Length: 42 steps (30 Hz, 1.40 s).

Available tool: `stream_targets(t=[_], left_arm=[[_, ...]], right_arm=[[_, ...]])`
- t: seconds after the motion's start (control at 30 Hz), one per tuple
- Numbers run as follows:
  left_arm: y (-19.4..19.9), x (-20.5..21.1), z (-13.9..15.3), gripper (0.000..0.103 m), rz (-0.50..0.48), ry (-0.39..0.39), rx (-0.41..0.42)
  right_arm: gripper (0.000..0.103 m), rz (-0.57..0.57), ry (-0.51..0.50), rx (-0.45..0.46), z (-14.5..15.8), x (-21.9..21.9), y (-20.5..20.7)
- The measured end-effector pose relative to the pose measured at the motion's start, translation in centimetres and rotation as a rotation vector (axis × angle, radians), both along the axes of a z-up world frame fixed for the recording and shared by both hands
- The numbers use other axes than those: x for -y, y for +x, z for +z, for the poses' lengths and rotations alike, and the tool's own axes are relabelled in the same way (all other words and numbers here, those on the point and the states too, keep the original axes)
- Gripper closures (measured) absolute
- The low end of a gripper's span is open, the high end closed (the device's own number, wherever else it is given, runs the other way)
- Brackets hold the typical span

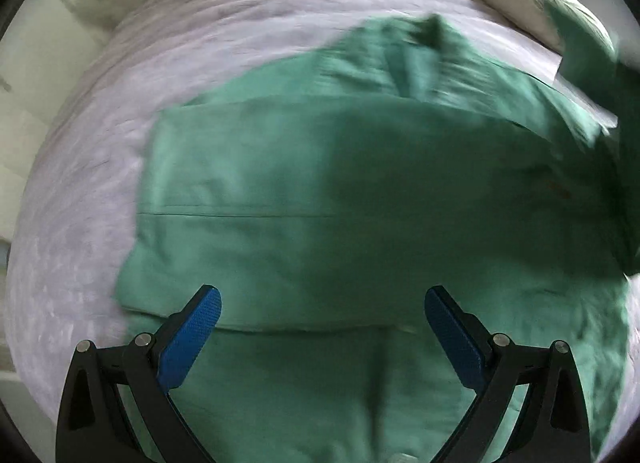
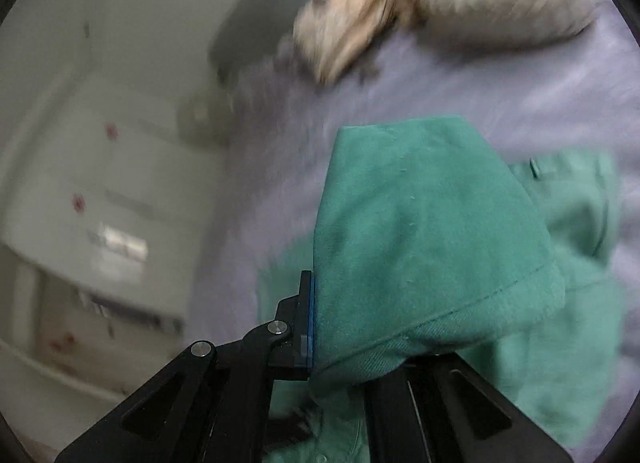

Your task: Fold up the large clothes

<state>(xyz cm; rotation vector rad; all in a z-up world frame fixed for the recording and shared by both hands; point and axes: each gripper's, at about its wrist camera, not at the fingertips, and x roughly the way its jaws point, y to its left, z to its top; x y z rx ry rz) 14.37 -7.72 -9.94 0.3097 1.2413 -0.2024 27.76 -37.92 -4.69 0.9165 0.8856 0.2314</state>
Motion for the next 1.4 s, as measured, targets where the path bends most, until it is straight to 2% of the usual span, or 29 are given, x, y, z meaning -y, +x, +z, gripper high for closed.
stream_targets(t=[0.13, 0.2, 0.27, 0.3, 0.33, 0.4, 0.47, 0.5, 0.53, 0.6, 0.67, 0.77, 0.87, 0.9, 0.93, 1.0, 1.07, 1.17, 1.33, 1.4], left_arm=[[2.7, -3.7, -1.6, 0.001, 0.078, 0.013, 0.001], [3.4, -4.9, -2.1, 0.001, 0.099, 0.001, -0.002], [4.1, -6.0, -2.3, 0.001, 0.114, -0.017, -0.003], [4.2, -6.3, -2.2, 0.001, 0.117, -0.023, -0.005], [4.4, -6.7, -2.2, 0.001, 0.119, -0.031, -0.007], [4.3, -7.3, -2.1, 0.001, 0.118, -0.043, -0.008], [3.8, -7.7, -1.8, 0.001, 0.121, -0.044, -0.004], [3.9, -8.1, -1.6, 0.001, 0.125, -0.050, -0.001], [3.9, -8.4, -1.6, 0.001, 0.128, -0.056, 0.000], [3.9, -9.1, -1.2, 0.001, 0.134, -0.070, 0.008], [3.4, -9.7, -0.6, 0.001, 0.149, -0.077, 0.024], [3.1, -11.4, -0.2, 0.001, 0.194, -0.060, 0.051], [3.0, -13.0, -0.5, 0.001, 0.234, -0.048, 0.032], [2.9, -13.3, -0.6, 0.001, 0.242, -0.047, 0.023], [2.8, -13.5, -0.7, 0.001, 0.248, -0.048, 0.016], [2.7, -13.6, -0.8, 0.001, 0.247, -0.061, 0.011], [2.7, -13.0, -0.7, 0.001, 0.227, -0.087, 0.008], [3.0, -11.1, -0.5, 0.001, 0.181, -0.135, 0.002], [3.8, -6.0, 0.0, 0.001, 0.061, -0.157, 0.004], [4.3, -3.2, 0.8, 0.001, -0.014, -0.176, 0.013]], right_arm=[[0.099, 0.112, -0.072, -0.177, -7.3, -6.8, 2.3], [0.096, 0.118, -0.078, -0.259, -10.2, -8.1, 2.0], [0.095, 0.098, -0.051, -0.306, -11.3, -8.3, 1.0], [0.088, 0.086, -0.023, -0.304, -11.2, -8.0, 0.5], [0.071, 0.069, -0.012, -0.307, -11.0, -7.6, -0.3], [0.050, -0.006, -0.008, -0.286, -9.8, -6.3, -1.6], [0.050, -0.092, 0.004, -0.244, -8.8, -4.9, -2.9], [0.063, -0.131, 0.012, -0.236, -8.4, -4.1, -3.1], [0.094, -0.150, 0.016, -0.232, -8.1, -3.7, -2.9], [0.093, -0.149, 0.006, -0.213, -7.4, -3.7, -1.5], [0.093, -0.088, -0.054, -0.169, -5.8, -5.8, -0.1], [0.092, 0.084, -0.212, -0.127, -4.1, -10.8, 2.1], [0.083, 0.250, -0.346, -0.180, -5.6, -16.6, 3.0], [0.071, 0.285, -0.386, -0.203, -6.0, -17.8, 3.0], [0.053, 0.338, -0.411, -0.227, -6.7, -19.2, 2.9], [0.039, 0.381, -0.401, -0.220, -6.7, -20.1, 1.9], [0.039, 0.390, -0.389, -0.199, -5.8, -19.6, 0.4], [0.039, 0.324, -0.393, -0.188, -4.3, -15.9, -2.0], [0.038, 0.018, -0.413, -0.260, -2.9, -4.6, -6.3], [0.038, -0.131, -0.386, -0.302, -2.9, 0.3, -8.3]])
